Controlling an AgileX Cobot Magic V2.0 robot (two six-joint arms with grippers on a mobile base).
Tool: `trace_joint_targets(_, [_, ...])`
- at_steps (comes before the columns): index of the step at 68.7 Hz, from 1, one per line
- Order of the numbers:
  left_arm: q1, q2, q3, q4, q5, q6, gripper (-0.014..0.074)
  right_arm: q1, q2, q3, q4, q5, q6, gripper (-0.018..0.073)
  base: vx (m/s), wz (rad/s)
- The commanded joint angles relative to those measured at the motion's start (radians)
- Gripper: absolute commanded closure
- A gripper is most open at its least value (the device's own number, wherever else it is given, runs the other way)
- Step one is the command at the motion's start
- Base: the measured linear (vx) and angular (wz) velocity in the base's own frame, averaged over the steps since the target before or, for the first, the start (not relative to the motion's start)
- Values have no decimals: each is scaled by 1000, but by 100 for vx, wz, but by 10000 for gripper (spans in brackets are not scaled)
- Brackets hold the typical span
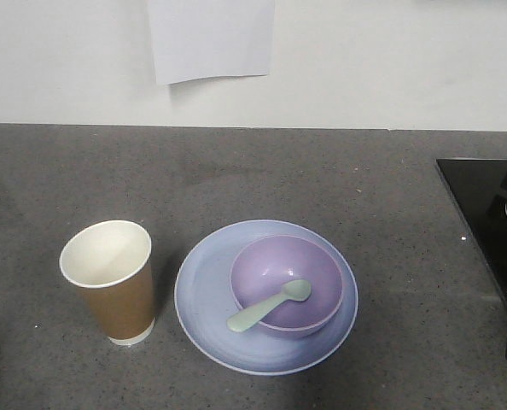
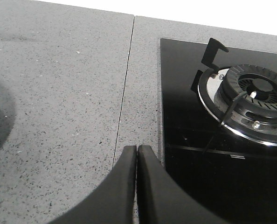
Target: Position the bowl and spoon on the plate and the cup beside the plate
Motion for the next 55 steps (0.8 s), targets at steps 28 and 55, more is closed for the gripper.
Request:
trace_joint_targets(28, [0, 2, 31, 171, -71, -285, 603, -2, 4, -26, -42, -32, -2, 564, 0, 0])
trace_joint_targets(55, [0, 2, 31, 171, -71, -285, 603, -2, 4, -26, -42, -30, -2, 564, 0, 0])
